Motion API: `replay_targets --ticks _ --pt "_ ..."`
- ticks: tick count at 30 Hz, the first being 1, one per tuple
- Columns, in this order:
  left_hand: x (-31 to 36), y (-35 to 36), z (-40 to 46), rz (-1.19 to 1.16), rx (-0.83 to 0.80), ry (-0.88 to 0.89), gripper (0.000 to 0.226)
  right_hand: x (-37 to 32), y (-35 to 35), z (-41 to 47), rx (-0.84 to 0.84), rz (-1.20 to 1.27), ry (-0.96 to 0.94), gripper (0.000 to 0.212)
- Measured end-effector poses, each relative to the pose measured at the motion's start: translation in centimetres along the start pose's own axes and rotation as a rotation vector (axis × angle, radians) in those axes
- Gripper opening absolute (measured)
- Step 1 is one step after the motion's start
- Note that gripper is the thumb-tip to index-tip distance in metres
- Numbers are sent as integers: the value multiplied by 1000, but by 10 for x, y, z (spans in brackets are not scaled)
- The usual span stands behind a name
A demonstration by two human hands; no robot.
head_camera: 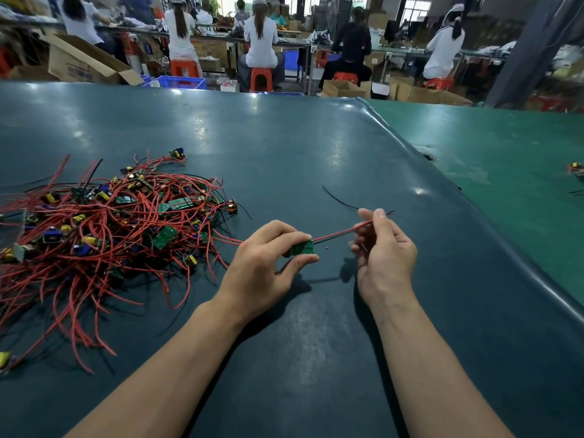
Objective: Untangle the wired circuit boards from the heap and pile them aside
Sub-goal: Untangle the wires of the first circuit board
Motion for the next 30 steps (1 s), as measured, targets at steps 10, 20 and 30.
replay_targets --ticks 10,20,30 --pt "-1 1 1 -21 -13 -19 25 -2 -5 5 63 -77 -168 14" --pt "-3 -2 1 -7 59 -69 25 -3 -2 -5 18 -133 -69 32" --pt "-5 -7 3 -26 37 -45 35 10 6 -38 -572 -357 74 18"
Point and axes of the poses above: each hand's wrist, its own z-axis towards the middle knuckle, its own y-axis out of the palm, x = y × z, the point moved 2 cm from there along z, towards the middle knuckle, and after that the axes turned 10 degrees about x, right-handed, at the moved point
